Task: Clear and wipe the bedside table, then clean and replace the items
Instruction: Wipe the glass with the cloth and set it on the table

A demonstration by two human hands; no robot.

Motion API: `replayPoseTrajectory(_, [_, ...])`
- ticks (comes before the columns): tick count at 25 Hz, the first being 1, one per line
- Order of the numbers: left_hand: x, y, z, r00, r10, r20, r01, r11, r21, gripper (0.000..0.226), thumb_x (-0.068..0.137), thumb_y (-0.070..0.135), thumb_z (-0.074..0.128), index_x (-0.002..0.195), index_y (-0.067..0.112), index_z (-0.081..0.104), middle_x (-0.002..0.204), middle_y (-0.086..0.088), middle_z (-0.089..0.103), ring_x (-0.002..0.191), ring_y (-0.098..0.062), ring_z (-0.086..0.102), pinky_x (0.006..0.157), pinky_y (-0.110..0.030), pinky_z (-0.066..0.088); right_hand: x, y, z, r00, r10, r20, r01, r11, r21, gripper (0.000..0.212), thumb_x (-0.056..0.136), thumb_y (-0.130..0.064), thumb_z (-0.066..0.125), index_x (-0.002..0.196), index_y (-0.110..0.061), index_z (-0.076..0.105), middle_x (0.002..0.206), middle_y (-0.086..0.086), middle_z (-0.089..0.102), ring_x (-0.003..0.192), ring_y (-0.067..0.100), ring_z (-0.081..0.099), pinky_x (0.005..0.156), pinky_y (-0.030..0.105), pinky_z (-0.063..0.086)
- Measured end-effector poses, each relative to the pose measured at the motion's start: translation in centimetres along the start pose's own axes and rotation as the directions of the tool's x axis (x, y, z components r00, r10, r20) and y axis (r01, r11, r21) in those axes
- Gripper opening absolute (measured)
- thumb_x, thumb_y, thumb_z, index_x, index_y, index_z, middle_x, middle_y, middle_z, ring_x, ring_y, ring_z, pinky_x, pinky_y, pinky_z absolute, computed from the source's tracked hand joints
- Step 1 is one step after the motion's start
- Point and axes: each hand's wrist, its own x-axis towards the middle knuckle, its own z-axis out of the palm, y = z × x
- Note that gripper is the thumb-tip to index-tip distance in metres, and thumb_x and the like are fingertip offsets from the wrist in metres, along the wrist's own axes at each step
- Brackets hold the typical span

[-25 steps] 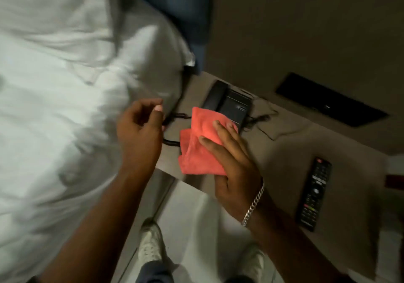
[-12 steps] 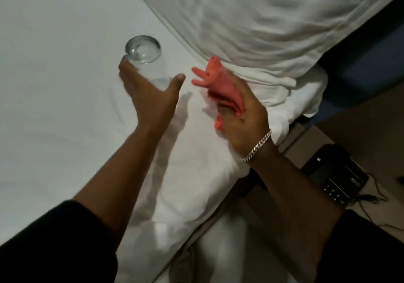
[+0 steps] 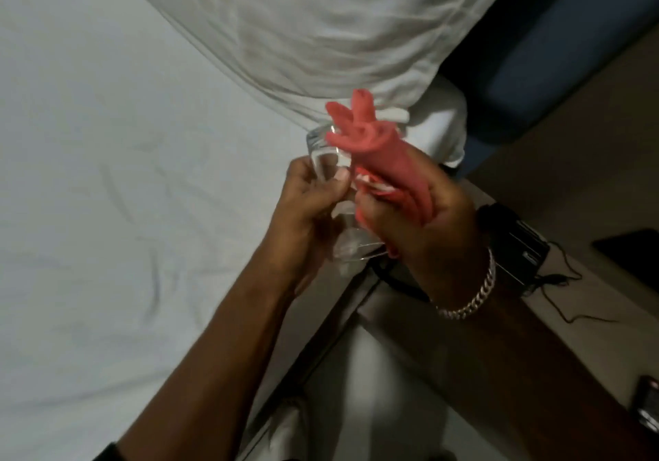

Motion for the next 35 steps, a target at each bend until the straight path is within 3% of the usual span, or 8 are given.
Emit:
replayPoseTrajectory(2, [-0.6, -2.1, 2.9, 0.994, -0.101, 0.047, 0.108, 0.978, -0.176, 0.024, 0.085, 0.005, 0.052, 0.109, 0.005, 0.052, 0.091, -0.012, 0.063, 0.081, -0.023, 0.063, 0.075, -0.035, 0.055, -3.2, 0.3, -3.2, 0.999, 0.027, 0.031, -0.026, 0.998, -0.053, 0.046, 0.084, -0.012, 0.067, 0.129, -0.017, 0.057, 0.137, 0.002, 0.058, 0.126, 0.014, 0.052, 0.101, 0.036, 0.048])
replayPoseTrajectory(7, [-2.6, -8.8, 10.9, 0.952, -0.292, 0.09, 0.304, 0.934, -0.188, 0.043, 0.077, 0.017, 0.056, 0.118, 0.002, 0.052, 0.103, -0.02, 0.05, 0.084, -0.027, 0.055, 0.079, -0.039, 0.049, -11.4, 0.2, -12.5, 0.923, 0.012, -0.384, -0.031, 0.999, -0.042, 0.03, 0.085, -0.015, 0.066, 0.102, -0.04, 0.069, 0.09, -0.022, 0.074, 0.079, -0.011, 0.065, 0.065, 0.006, 0.051])
replayPoseTrajectory(11, [-4.2, -13.9, 16.1, 0.942, -0.315, 0.114, 0.326, 0.939, -0.108, 0.046, 0.076, 0.015, 0.053, 0.12, 0.003, 0.047, 0.113, -0.024, 0.044, 0.102, -0.034, 0.046, 0.096, -0.044, 0.036, -16.2, -0.3, -16.6, 0.946, -0.077, -0.314, -0.081, 0.885, -0.458, 0.053, 0.08, -0.013, 0.065, 0.13, -0.028, 0.055, 0.138, -0.002, 0.055, 0.123, 0.001, 0.053, 0.097, 0.02, 0.049])
replayPoseTrajectory(15, [-5.9, -16.9, 20.5, 0.915, -0.335, 0.223, 0.348, 0.937, -0.02, 0.043, 0.083, 0.021, 0.05, 0.119, -0.002, 0.056, 0.091, -0.016, 0.063, 0.077, -0.027, 0.061, 0.072, -0.036, 0.051, -19.5, -2.2, -22.3, 0.903, 0.048, -0.428, -0.23, 0.894, -0.385, 0.043, 0.089, -0.015, 0.058, 0.13, -0.031, 0.055, 0.109, -0.015, 0.069, 0.098, 0.006, 0.067, 0.083, 0.04, 0.058])
replayPoseTrajectory(19, [-6.8, -19.7, 26.0, 0.959, -0.235, 0.159, 0.211, 0.965, 0.153, 0.058, 0.08, 0.035, 0.061, 0.119, -0.007, 0.053, 0.115, -0.027, 0.06, 0.104, -0.038, 0.056, 0.088, -0.045, 0.046, -23.6, -3.3, -24.5, 0.916, -0.118, -0.385, -0.197, 0.704, -0.683, 0.061, 0.082, -0.025, 0.06, 0.139, -0.036, 0.04, 0.153, -0.001, 0.036, 0.134, 0.012, 0.043, 0.099, 0.036, 0.051])
replayPoseTrajectory(24, [-7.3, -22.5, 28.1, 0.969, -0.222, 0.106, 0.202, 0.964, 0.171, 0.04, 0.095, 0.027, 0.049, 0.116, -0.006, 0.054, 0.09, -0.018, 0.06, 0.08, -0.024, 0.057, 0.075, -0.036, 0.046, -25.7, -3.4, -27.9, 0.853, -0.03, -0.521, -0.197, 0.906, -0.375, 0.049, 0.083, -0.026, 0.059, 0.124, -0.053, 0.049, 0.101, -0.027, 0.07, 0.079, -0.004, 0.068, 0.062, 0.009, 0.054])
replayPoseTrajectory(30, [-7.9, -25.3, 27.8, 0.93, -0.333, 0.156, 0.273, 0.909, 0.315, 0.028, 0.09, 0.032, 0.048, 0.087, 0.023, 0.074, 0.091, -0.006, 0.072, 0.091, -0.021, 0.066, 0.084, -0.039, 0.053, -26.5, -1.0, -28.0, 0.855, -0.033, -0.517, -0.311, 0.766, -0.563, 0.058, 0.083, -0.022, 0.064, 0.135, -0.038, 0.046, 0.144, -0.009, 0.049, 0.117, 0.008, 0.058, 0.089, 0.031, 0.057])
replayPoseTrajectory(35, [-7.0, -26.4, 27.3, 0.895, -0.372, 0.245, 0.369, 0.928, 0.059, 0.053, 0.098, 0.048, 0.035, 0.117, 0.008, 0.064, 0.1, -0.011, 0.071, 0.095, -0.026, 0.067, 0.086, -0.039, 0.055, -26.4, 0.6, -28.1, 0.726, 0.318, -0.609, -0.271, 0.947, 0.172, 0.027, 0.08, -0.022, 0.068, 0.101, -0.039, 0.069, 0.081, -0.005, 0.075, 0.077, 0.027, 0.071, 0.068, 0.044, 0.062])
